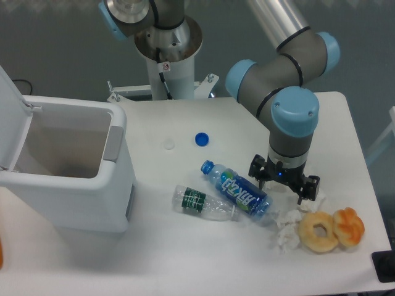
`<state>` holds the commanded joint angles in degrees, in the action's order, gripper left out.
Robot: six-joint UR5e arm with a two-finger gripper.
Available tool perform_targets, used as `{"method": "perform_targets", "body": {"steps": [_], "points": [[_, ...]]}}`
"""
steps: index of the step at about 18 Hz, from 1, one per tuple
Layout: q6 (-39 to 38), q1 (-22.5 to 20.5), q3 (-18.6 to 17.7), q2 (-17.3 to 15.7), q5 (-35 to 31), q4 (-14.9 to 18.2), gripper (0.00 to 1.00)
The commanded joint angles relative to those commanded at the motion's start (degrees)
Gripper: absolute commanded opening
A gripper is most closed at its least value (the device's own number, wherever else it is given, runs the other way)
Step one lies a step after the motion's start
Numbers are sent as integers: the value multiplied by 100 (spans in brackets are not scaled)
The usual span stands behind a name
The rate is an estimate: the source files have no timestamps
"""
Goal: Pick up the plastic bottle
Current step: 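Move the open gripper from the bagels toward the blue-labelled bottle, then lower the gripper over the blue-labelled bottle's middle and close on it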
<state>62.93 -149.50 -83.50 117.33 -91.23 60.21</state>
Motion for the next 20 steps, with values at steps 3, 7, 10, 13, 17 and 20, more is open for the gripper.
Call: {"method": "perform_targets", "body": {"steps": [3,7,10,13,17,20], "points": [[-26,0,0,-17,0,0,100],[-35,26,-140,87,52,-244,100],[-44,53,-316,167,53,-650,100],[-35,18,-316,158,79,-659,100],[-9,-202,-272,193,799,-659,100],[44,-185,-343,202,774,-633,100]]}}
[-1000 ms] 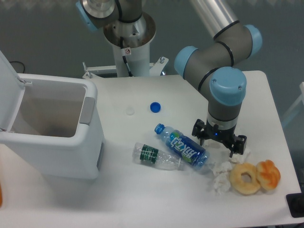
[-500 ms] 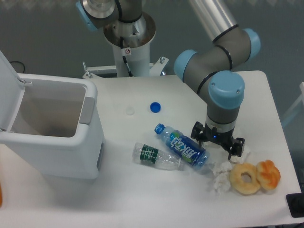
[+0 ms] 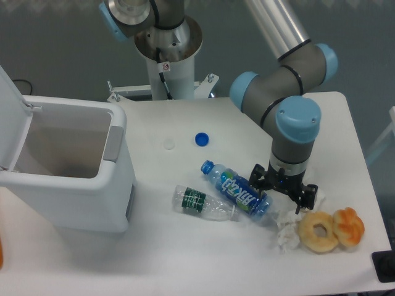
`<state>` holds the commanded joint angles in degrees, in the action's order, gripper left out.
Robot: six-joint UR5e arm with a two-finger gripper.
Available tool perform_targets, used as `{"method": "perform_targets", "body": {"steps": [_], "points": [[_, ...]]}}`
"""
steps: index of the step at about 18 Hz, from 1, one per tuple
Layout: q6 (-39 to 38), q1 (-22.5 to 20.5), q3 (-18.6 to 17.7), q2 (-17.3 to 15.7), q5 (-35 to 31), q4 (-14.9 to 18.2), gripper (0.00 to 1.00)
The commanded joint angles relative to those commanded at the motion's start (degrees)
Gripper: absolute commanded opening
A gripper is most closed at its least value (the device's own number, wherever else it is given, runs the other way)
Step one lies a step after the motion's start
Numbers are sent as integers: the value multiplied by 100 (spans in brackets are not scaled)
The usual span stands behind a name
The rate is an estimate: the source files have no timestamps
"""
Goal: Pick up the plastic bottle
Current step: 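Lower the gripper over the blue-labelled bottle's middle and close on it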
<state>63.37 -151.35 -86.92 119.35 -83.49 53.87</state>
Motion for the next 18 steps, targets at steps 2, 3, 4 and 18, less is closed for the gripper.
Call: {"method": "perform_targets", "body": {"steps": [2,3,4,18], "points": [[-227,26,-166,-105,-131,35,100],[-594,35,-341,-236,-141,35,100],[-1059,44,-543,-394,-123,35,100],[-4877,387,-984,-378,-720,106,100]]}}
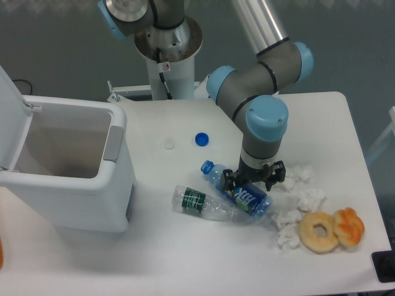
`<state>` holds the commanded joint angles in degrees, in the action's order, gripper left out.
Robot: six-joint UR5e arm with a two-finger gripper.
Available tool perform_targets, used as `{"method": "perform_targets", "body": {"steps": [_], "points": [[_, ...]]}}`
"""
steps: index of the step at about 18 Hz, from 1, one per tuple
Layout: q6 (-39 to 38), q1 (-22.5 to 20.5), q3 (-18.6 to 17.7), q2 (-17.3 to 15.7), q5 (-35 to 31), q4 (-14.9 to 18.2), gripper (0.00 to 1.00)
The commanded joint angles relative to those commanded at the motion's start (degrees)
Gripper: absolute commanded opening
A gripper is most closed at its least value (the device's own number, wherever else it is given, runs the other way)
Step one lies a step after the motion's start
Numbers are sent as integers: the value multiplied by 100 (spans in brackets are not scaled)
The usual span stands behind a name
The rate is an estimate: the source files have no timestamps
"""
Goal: Pick up the plastic bottle
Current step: 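Lower the gripper over the blue-labelled bottle's middle and close on it, then lift the gripped blue-labelled bottle up off the table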
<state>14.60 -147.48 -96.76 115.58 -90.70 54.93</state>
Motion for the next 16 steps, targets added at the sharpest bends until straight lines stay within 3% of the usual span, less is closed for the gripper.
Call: {"method": "perform_targets", "body": {"steps": [5,16], "points": [[-642,96,-9,219,-194,-9,100],[-678,105,-9,325,-203,-9,100]]}}
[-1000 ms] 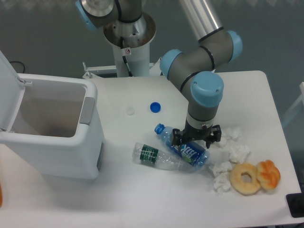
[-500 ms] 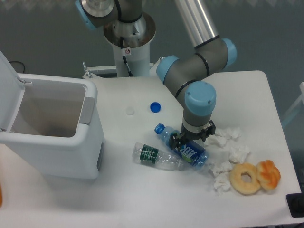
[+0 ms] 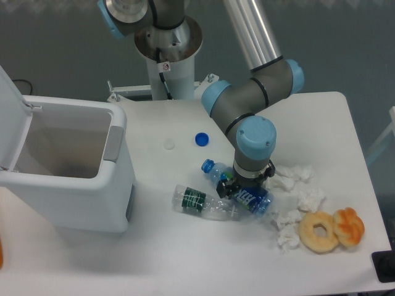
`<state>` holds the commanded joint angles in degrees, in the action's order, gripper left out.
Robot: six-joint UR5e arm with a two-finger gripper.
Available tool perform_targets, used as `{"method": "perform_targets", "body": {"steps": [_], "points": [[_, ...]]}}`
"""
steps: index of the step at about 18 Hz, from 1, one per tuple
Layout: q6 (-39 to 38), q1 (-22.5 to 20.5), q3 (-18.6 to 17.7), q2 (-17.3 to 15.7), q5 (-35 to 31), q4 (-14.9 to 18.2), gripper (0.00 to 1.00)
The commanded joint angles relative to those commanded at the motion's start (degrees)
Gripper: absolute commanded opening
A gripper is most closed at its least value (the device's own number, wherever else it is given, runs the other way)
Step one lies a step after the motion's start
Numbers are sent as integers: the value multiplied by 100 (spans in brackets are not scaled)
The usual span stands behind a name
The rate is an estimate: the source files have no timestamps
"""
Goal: Pick up the plastic bottle
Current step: 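Lift the gripped blue-labelled bottle up off the table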
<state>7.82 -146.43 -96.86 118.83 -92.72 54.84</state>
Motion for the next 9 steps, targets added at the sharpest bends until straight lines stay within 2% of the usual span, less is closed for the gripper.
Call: {"method": "perform_targets", "body": {"steps": [3,4,6,9], "points": [[0,9,-9,0,0,0,100],[0,17,-9,0,0,0,97],[-35,17,-9,-9,35,0,77],[-53,18,0,-9,61,0,57]]}}
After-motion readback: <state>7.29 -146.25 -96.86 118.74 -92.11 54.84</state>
